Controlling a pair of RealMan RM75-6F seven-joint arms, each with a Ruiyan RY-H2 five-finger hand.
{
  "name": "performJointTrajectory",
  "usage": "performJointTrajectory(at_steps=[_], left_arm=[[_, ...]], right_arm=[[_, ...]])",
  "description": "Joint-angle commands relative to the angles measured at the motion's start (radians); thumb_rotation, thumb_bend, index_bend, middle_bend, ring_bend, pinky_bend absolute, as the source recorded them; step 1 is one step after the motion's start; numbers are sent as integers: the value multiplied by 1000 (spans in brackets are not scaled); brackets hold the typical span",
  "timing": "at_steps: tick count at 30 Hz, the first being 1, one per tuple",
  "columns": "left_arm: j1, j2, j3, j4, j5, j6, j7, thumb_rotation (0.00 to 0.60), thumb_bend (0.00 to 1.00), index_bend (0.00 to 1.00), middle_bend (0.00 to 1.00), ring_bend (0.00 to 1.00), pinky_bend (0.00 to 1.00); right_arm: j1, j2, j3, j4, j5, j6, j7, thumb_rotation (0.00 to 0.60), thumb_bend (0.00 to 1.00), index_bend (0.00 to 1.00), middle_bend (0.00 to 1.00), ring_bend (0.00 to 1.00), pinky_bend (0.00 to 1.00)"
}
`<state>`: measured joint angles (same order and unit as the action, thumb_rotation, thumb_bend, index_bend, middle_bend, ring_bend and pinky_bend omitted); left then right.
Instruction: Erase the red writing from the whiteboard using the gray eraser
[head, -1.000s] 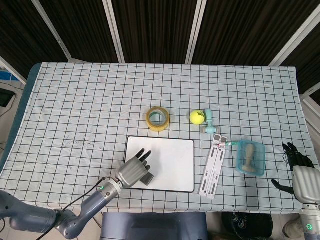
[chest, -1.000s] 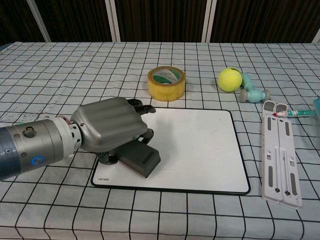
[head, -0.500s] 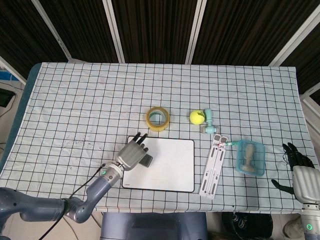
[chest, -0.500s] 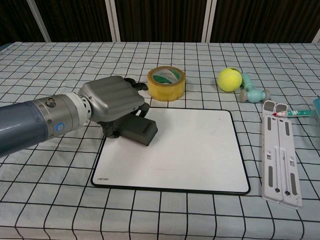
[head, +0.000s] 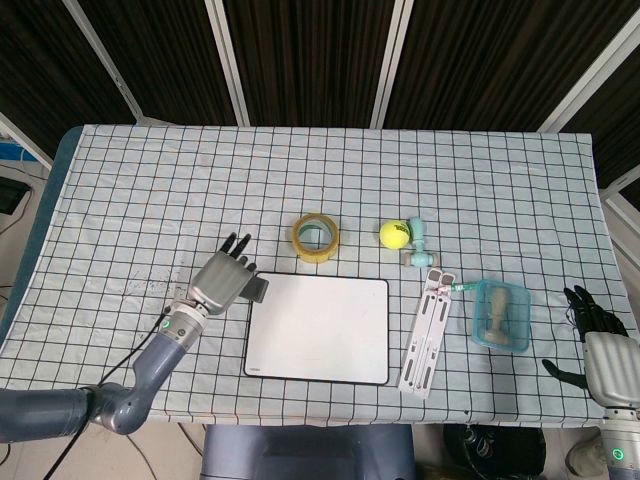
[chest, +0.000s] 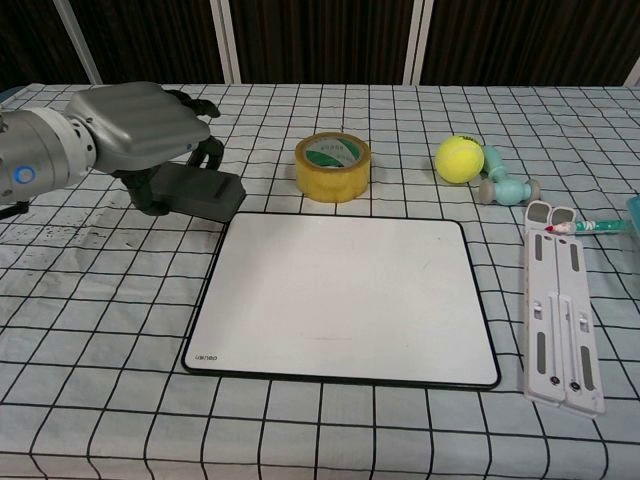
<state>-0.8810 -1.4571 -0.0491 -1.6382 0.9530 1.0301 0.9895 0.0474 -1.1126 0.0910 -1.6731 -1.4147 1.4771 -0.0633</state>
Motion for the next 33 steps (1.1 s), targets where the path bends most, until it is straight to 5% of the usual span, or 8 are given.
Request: performJointTrajectory(at_steps=[1, 15, 19, 26, 33], left_arm=[[21, 47, 26, -8, -28, -7, -10, 600, 360, 444, 500, 0, 105], [60, 4, 56, 231, 31, -112, -232, 600, 346, 415, 475, 0, 93], [64, 0, 73, 257, 67, -129, -254, 600, 258, 310, 342, 0, 62], [59, 33, 86, 210, 47, -131, -196, 600, 90, 45, 132, 0, 50], [77, 125, 83, 29, 70, -9, -117, 600, 88, 17, 112, 0, 39]], right_arm=[[0, 0, 0, -1, 0, 0, 0, 600, 93, 43, 90, 192, 225], [1, -1, 2, -4, 6, -3, -2, 600, 93, 43, 90, 192, 225], [0, 0, 2, -5, 7, -4, 1, 600, 93, 43, 90, 192, 225], [0, 3, 1, -8, 9, -6, 4, 600, 93, 43, 90, 192, 225], [-1, 2, 3, -9, 12, -4, 3, 600, 93, 45, 90, 192, 225]])
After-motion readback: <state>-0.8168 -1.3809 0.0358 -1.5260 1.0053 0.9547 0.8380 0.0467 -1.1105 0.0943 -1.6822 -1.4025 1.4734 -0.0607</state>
